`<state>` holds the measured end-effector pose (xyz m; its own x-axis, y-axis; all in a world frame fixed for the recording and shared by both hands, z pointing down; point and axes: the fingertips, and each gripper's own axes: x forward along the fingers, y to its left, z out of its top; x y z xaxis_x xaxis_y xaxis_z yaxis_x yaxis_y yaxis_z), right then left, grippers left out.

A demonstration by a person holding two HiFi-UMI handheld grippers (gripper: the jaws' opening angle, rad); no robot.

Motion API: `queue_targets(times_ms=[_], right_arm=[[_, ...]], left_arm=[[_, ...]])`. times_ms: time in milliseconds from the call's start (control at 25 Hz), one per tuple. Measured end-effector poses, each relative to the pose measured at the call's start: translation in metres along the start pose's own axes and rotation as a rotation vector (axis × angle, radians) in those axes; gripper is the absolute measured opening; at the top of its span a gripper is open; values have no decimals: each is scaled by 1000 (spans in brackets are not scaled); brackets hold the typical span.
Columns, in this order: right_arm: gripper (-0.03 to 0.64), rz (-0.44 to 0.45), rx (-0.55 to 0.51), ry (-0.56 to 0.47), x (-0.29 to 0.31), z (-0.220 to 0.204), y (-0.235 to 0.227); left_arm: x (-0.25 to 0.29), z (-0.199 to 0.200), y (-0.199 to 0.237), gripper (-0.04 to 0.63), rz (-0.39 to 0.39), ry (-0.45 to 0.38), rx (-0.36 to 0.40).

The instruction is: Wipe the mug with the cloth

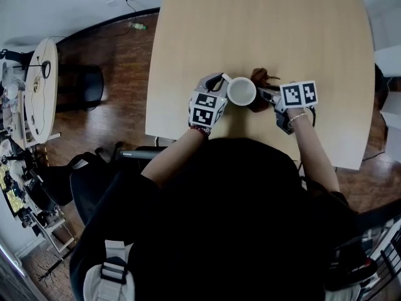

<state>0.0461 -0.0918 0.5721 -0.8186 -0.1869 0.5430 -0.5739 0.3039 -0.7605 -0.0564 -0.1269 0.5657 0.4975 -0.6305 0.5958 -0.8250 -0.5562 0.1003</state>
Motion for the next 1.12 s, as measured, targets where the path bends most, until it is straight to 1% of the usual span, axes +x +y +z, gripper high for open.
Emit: queue_targets(times_ms=[120,280,320,440,480,520,640,680,840,880,1040,1120], right_arm=[[55,17,12,-27,-10,6,8],[55,109,39,-107,-29,16,38],[55,120,55,-126,-36,16,44],[55,68,131,-152,-53,6,45],[55,75,132,-162,-54,5,48],[55,85,122,-171,-53,5,50],[55,40,126,-178,-45,-4,49],[55,38,121,-180,-41,-5,50],[55,63,88,-193,-27,-3,48],[55,49,81,-188,-24,-3,44],[55,-63,48,-133,-6,-14,26],[55,-97,38,-117,0,-15,16]], left_arm=[[2,4,1,24,18,0,-24],[-1,1,6,21,38,8,-40],[-2,0,6,21,42,11,-45],[-5,-3,4,21,53,24,-55],[-6,-3,4,21,57,32,-49],[-9,-4,3,20,59,41,-37],[-20,-11,4,19,51,57,8],[-23,-13,5,18,45,59,23],[-30,-21,2,20,16,79,106],[-32,-22,1,21,6,82,130],[-42,-28,-1,28,-52,76,250],[-39,-31,-2,34,-70,82,307]])
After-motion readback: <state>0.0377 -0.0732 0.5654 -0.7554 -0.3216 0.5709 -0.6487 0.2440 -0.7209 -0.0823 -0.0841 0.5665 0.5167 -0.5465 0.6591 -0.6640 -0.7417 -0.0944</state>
